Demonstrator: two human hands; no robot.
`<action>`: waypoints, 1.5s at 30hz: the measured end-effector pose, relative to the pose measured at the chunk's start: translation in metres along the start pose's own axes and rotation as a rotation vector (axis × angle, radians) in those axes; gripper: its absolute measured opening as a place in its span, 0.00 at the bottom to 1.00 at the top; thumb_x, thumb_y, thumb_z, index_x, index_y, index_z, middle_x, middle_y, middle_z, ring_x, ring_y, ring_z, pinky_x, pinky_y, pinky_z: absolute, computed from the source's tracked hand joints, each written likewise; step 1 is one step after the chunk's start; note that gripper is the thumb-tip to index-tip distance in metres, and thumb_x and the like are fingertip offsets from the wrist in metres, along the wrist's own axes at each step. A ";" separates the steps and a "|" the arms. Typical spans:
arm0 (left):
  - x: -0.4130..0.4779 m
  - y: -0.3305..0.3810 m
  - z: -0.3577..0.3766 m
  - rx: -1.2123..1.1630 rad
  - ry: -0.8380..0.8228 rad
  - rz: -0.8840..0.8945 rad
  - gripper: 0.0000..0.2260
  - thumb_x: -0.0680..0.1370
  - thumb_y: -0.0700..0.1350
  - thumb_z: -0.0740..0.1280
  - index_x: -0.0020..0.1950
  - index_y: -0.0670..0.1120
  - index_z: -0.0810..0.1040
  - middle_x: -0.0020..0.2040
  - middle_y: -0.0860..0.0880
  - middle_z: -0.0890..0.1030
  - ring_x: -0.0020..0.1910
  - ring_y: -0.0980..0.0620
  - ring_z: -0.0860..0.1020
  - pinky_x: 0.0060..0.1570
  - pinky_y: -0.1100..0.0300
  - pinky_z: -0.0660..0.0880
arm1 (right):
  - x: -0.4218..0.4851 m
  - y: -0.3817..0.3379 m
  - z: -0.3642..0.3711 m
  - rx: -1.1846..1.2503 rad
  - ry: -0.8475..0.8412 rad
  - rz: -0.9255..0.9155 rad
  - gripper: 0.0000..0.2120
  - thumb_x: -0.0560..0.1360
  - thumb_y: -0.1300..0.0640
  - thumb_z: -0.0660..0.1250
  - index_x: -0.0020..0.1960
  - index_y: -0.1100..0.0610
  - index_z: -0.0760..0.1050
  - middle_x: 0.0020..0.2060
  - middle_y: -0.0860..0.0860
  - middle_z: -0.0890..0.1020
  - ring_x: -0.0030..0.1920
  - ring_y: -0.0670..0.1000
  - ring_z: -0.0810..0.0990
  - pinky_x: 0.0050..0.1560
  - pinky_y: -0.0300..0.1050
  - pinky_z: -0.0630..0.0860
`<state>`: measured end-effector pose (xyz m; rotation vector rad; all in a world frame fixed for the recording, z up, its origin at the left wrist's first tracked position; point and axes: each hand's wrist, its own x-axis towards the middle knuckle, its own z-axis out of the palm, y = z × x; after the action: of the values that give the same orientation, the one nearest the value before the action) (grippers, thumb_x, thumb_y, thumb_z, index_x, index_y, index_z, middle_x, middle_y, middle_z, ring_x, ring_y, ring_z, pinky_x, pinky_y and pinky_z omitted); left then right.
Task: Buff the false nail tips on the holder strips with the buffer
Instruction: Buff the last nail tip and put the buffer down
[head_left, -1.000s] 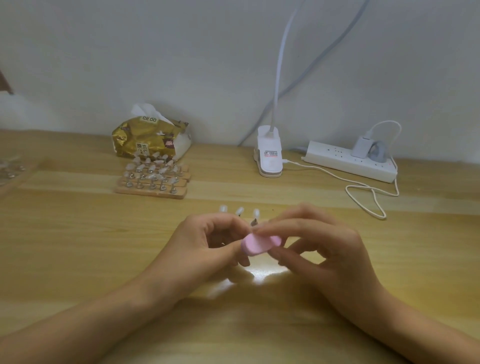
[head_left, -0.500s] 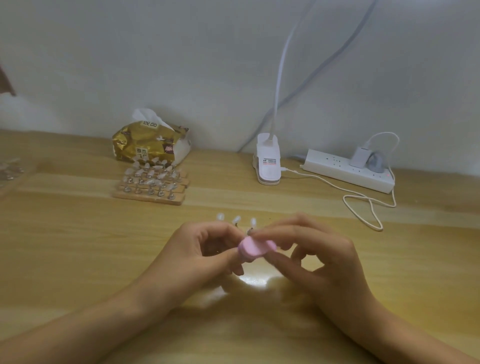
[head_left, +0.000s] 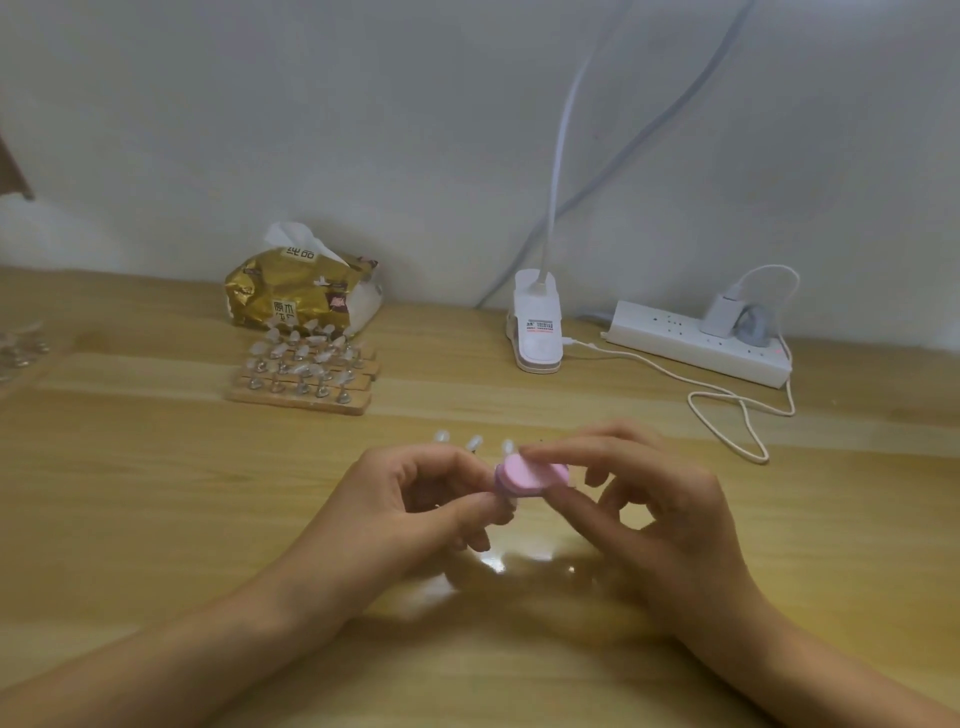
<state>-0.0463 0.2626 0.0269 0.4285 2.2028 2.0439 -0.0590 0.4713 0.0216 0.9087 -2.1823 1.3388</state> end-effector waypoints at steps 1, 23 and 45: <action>0.000 0.000 0.000 -0.005 -0.002 -0.002 0.09 0.68 0.50 0.75 0.44 0.46 0.85 0.38 0.46 0.85 0.35 0.56 0.80 0.36 0.66 0.75 | 0.000 -0.001 0.001 0.000 -0.019 -0.029 0.09 0.74 0.56 0.74 0.54 0.49 0.85 0.46 0.46 0.82 0.43 0.51 0.79 0.33 0.41 0.75; -0.001 0.000 0.000 0.011 -0.006 0.009 0.12 0.67 0.53 0.76 0.44 0.47 0.85 0.36 0.47 0.84 0.34 0.55 0.80 0.36 0.65 0.75 | -0.001 -0.001 0.000 -0.042 -0.030 -0.075 0.09 0.76 0.56 0.73 0.55 0.50 0.84 0.48 0.44 0.83 0.49 0.52 0.80 0.35 0.41 0.76; -0.001 -0.002 0.002 0.045 -0.005 0.045 0.05 0.70 0.46 0.77 0.43 0.47 0.85 0.39 0.45 0.85 0.35 0.56 0.81 0.39 0.65 0.77 | -0.001 -0.001 0.001 -0.046 -0.005 -0.017 0.10 0.75 0.56 0.73 0.55 0.48 0.83 0.47 0.46 0.83 0.48 0.51 0.79 0.37 0.38 0.74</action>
<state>-0.0450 0.2638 0.0249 0.4915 2.2605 2.0166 -0.0576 0.4701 0.0210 0.9118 -2.1950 1.2750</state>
